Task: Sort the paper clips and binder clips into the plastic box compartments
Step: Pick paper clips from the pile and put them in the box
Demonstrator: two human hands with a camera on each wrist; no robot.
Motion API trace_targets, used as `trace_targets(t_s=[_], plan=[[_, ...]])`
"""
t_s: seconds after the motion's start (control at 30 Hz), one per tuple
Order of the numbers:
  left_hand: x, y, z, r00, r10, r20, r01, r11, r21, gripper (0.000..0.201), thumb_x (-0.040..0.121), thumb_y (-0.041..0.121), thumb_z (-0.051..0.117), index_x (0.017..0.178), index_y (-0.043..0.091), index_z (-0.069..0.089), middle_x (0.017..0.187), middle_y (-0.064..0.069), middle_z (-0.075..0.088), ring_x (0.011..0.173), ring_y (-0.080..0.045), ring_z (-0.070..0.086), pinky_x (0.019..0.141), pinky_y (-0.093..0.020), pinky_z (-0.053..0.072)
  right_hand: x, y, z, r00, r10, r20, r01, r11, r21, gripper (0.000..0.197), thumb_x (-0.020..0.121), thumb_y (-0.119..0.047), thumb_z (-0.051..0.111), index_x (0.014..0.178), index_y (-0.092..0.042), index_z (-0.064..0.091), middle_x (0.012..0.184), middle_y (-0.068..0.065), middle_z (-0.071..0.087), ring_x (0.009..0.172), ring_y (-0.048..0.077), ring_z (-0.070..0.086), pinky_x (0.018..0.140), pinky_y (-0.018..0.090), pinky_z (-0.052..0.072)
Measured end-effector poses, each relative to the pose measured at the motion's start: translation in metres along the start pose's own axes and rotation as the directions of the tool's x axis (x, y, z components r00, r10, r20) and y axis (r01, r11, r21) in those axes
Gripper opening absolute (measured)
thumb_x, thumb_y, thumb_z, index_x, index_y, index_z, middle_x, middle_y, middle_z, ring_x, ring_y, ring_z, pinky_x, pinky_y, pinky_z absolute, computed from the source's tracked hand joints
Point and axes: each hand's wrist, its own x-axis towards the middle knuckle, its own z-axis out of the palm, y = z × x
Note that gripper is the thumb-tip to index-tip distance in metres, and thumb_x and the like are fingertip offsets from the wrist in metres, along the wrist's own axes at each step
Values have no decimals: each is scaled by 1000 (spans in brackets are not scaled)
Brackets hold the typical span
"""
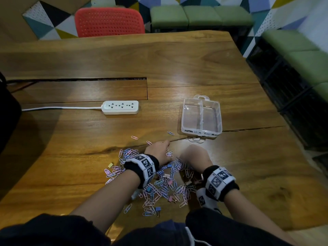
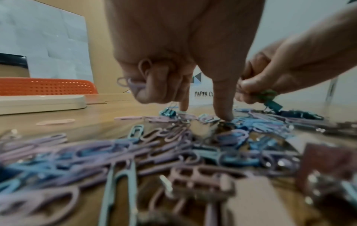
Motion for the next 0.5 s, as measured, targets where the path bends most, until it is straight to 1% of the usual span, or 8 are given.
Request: trace_targets(t_s=[0.03, 0.1, 0.17, 0.23, 0.3, 0.4, 0.47, 0.5], plan=[[-1, 1, 1, 1000, 9, -26, -8, 1000, 22, 48, 83, 42, 61, 120, 14, 50, 120, -7, 59, 109, -25, 57, 88, -37, 51, -1, 0, -4, 1000, 30, 1, -30, 996, 85, 19, 84, -10, 59, 69, -17, 50, 78, 1, 58, 75, 16, 54, 69, 24, 46], [-2, 4, 3, 998, 32, -50, -29, 998, 56, 38, 87, 37, 57, 114, 10, 57, 115, -9, 60, 105, -25, 59, 88, -37, 51, -6, 0, -13, 996, 81, 24, -84, 950, 302, 20, 85, -5, 56, 69, -15, 50, 75, -1, 57, 72, 14, 53, 68, 26, 46], [-4, 6, 6, 998, 54, -43, -50, 995, 89, 32, 92, 30, 51, 111, 6, 60, 113, -11, 61, 103, -26, 60, 88, -38, 52, -11, -2, -20, 991, 108, 83, -136, 838, 528, 20, 85, 4, 51, 73, -12, 51, 71, 1, 56, 66, 13, 54, 64, 24, 42], [-6, 7, 8, 996, 83, -43, -78, 991, 107, 28, 94, 24, 46, 109, 4, 61, 111, -12, 62, 102, -27, 60, 87, -37, 51, -14, -3, -26, 980, 119, 157, -194, 717, 670, 23, 88, 8, 43, 85, -11, 55, 67, 4, 55, 58, 10, 57, 62, 25, 40], [-7, 8, 9, 994, 101, -50, -95, 988, 119, 26, 95, 20, 44, 107, 3, 60, 111, -12, 61, 101, -27, 60, 84, -35, 49, -13, -2, -28, 966, 122, 227, -251, 648, 719, 28, 90, 8, 37, 93, -11, 57, 68, 5, 51, 59, 10, 53, 60, 24, 37], [-9, 6, 7, 995, 86, -54, -82, 994, 74, 26, 94, 20, 42, 103, 3, 59, 106, -11, 61, 98, -26, 59, 77, -31, 46, -13, -1, -23, 935, 144, 324, -348, 549, 760, 26, 92, 1, 32, 90, -8, 56, 69, 4, 46, 61, 13, 42, 57, 22, 37], [-8, 2, 3, 999, 33, -38, -37, 995, -92, 23, 94, 21, 44, 95, 5, 60, 94, -9, 62, 85, -22, 60, 69, -26, 44, -12, -1, -18, 918, 170, 359, -396, 466, 791, 23, 92, -8, 34, 81, -6, 54, 67, 3, 42, 59, 14, 39, 56, 23, 36], [-7, -2, 3, 1000, -7, -17, 3, 970, -244, 21, 93, 21, 46, 89, 7, 61, 87, -6, 61, 75, -17, 58, 64, -22, 44, -12, -3, -16, 914, 185, 361, -405, 452, 795, 25, 93, -14, 35, 75, -8, 52, 65, 3, 41, 57, 14, 39, 55, 23, 35]])
